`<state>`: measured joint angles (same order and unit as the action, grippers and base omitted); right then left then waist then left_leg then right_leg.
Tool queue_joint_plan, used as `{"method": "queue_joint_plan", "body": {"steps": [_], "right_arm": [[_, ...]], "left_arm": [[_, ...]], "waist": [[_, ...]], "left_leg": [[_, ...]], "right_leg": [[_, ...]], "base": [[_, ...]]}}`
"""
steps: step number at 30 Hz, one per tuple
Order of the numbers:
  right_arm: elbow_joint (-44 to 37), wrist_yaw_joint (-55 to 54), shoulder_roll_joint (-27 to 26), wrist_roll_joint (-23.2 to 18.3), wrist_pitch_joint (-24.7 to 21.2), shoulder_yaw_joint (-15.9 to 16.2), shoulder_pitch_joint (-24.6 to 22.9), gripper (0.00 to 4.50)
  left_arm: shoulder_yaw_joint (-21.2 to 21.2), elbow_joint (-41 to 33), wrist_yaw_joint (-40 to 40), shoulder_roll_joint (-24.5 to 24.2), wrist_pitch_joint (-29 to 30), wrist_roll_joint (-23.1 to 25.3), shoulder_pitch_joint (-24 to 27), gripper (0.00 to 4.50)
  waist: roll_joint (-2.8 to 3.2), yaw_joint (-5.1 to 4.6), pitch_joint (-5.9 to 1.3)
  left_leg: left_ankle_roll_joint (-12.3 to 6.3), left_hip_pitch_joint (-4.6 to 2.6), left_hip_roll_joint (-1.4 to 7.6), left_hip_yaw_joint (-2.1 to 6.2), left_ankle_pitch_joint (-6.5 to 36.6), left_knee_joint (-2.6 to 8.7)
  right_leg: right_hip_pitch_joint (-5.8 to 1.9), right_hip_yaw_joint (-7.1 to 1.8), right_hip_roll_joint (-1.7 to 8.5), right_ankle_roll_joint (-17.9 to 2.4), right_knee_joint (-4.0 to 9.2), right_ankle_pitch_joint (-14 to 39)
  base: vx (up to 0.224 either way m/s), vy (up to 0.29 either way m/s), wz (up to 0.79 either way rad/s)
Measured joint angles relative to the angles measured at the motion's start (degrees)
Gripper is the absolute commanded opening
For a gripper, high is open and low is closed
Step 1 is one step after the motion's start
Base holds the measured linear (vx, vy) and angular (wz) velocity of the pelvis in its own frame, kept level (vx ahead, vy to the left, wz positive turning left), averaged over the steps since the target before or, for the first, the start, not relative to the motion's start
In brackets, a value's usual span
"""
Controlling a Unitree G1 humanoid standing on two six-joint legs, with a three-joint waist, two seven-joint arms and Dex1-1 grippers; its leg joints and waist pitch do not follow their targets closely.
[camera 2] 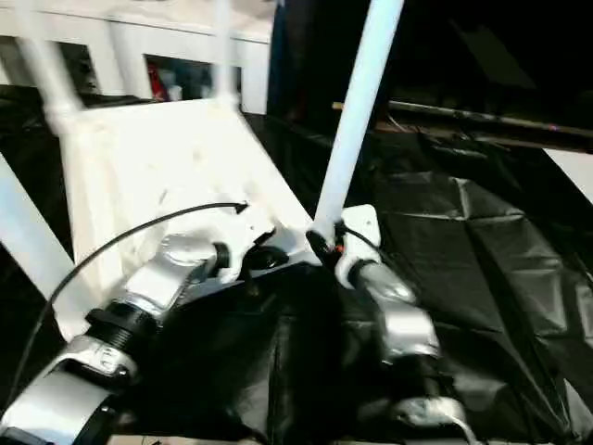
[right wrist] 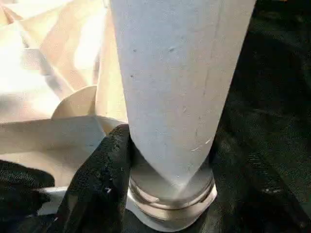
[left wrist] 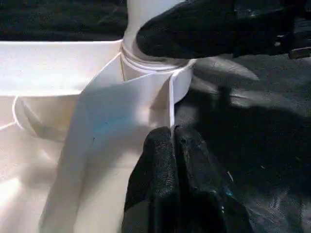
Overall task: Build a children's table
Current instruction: Rotate leg to tighten
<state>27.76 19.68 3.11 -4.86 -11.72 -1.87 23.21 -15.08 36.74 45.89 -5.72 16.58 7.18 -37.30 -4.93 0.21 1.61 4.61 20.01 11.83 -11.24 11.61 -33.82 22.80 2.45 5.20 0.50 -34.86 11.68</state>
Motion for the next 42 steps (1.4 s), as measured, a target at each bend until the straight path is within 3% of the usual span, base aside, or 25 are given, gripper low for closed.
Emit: {"method": "queue_joint_plan", "body": {"steps": [7, 11, 14, 18, 24, 27, 35, 42], "right_arm": [[-0.3, 3.3, 1.0, -0.2, 0.0, 0.0, 0.1, 3.03], [-2.0, 15.2, 6.4, -2.3, -0.9, 2.3, -0.6, 3.03], [-4.2, 23.4, 10.3, -3.8, -1.6, 4.3, -1.4, 3.03], [-7.6, 33.9, 15.4, -5.6, -2.1, 6.8, -2.9, 3.03], [-7.7, 39.0, 16.3, -6.6, -2.0, 8.4, -2.9, 3.03], [-8.1, 40.4, 17.1, -6.8, -2.7, 8.7, -2.9, 2.78], [-8.7, 39.6, 16.4, -6.7, -2.9, 8.9, -3.1, 2.21], [-3.6, 18.4, 7.6, -3.8, -1.4, 3.4, -2.0, 2.00]], "left_arm": [[-0.7, -0.1, 2.4, -0.9, -0.2, 0.0, -0.8, 0.00], [-1.9, -2.2, 9.8, -5.0, -0.2, -0.8, -0.9, 0.00], [-2.6, -3.7, 16.0, -8.2, -0.8, -1.9, -0.7, 0.00], [-3.6, -4.4, 23.8, -11.8, -2.3, -3.1, -0.6, 0.00], [-4.0, -4.4, 28.7, -14.1, -2.7, -3.8, -0.5, 0.00], [-4.0, -4.6, 29.6, -14.5, -2.4, -4.1, -0.5, 0.00], [-3.2, -4.9, 28.6, -14.1, -2.0, -4.7, 0.4, 0.00], [-0.4, -0.5, 12.5, -7.0, -1.8, -2.8, -0.6, 0.00]], "waist": [[0.06, 0.01, 0.02], [0.21, 0.00, 0.12], [0.56, 0.43, 0.31], [0.73, 1.84, 0.38], [0.74, 2.01, 0.40], [0.74, 2.19, 0.40], [0.62, 2.27, 0.35], [0.41, 1.62, 0.29]], "left_leg": [[0.00, 0.08, 0.01, 0.00, 0.0, 0.07], [0.02, 0.17, 0.05, -0.01, 0.0, 0.39], [0.03, 0.16, 0.07, -0.02, 0.0, 0.69], [-0.27, 0.07, 0.08, -0.06, -0.2, 0.68], [0.01, 0.08, 0.03, -0.18, 0.0, 0.57], [0.01, 0.09, 0.03, -0.17, 0.0, 0.55], [0.00, 0.07, 0.04, -0.18, 0.0, 0.54], [0.03, -0.03, 0.03, -0.10, 0.0, 0.17]], "right_leg": [[0.08, 0.00, -0.01, 0.0, -0.01, -0.2], [0.15, 0.06, -0.08, -0.2, -0.01, -0.3], [0.24, 0.12, -0.12, -0.2, -0.01, -0.2], [0.30, 0.11, -0.10, -0.3, -0.04, 0.0], [0.25, 0.05, 0.01, -0.3, -0.06, 0.0], [0.25, 0.06, 0.02, -0.3, -0.07, 0.0], [0.24, 0.07, 0.01, -0.3, -0.10, 0.0], [0.05, -0.02, 0.02, -0.1, -0.06, 0.0]], "base": [[0.000, 0.000, 0.00], [0.000, 0.000, 0.00], [0.000, 0.000, 0.00], [0.000, 0.000, 0.00], [0.000, 0.000, 0.00], [0.000, 0.000, 0.00], [0.000, 0.000, 0.00], [0.000, 0.000, 0.00]]}}
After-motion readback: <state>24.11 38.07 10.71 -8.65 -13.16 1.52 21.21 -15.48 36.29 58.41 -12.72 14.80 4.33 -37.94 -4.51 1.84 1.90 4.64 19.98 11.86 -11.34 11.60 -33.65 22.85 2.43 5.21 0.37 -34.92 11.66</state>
